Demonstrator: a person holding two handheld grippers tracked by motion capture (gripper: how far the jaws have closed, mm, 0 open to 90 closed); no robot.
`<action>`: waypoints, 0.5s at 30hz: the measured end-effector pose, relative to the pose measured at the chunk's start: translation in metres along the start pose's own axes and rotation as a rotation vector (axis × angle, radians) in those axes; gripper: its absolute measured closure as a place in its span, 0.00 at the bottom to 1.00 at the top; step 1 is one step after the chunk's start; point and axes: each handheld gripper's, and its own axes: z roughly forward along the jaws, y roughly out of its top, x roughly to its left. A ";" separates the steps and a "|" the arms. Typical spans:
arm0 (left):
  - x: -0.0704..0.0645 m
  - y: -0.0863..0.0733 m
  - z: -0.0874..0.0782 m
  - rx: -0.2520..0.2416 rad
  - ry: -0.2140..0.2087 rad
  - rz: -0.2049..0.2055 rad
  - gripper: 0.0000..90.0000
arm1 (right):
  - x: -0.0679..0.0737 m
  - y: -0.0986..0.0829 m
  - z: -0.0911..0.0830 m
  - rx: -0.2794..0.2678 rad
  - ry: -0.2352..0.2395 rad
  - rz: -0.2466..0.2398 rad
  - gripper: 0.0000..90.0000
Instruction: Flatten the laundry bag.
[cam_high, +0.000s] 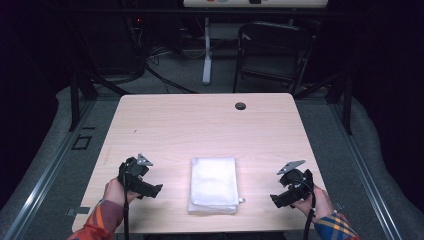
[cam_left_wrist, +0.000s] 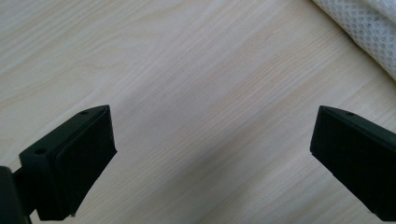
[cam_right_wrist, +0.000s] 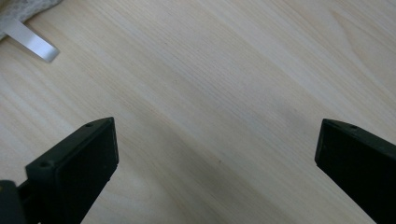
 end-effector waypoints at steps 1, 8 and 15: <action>0.001 0.001 0.001 -0.003 -0.006 -0.007 0.00 | 0.001 0.000 0.001 -0.006 0.002 -0.016 0.00; -0.004 0.004 0.004 0.006 -0.011 -0.010 0.00 | 0.002 -0.001 0.003 0.014 0.045 -0.044 0.00; -0.011 0.003 -0.006 -0.048 -0.054 -0.010 0.00 | 0.006 0.002 0.002 0.007 0.090 -0.052 0.00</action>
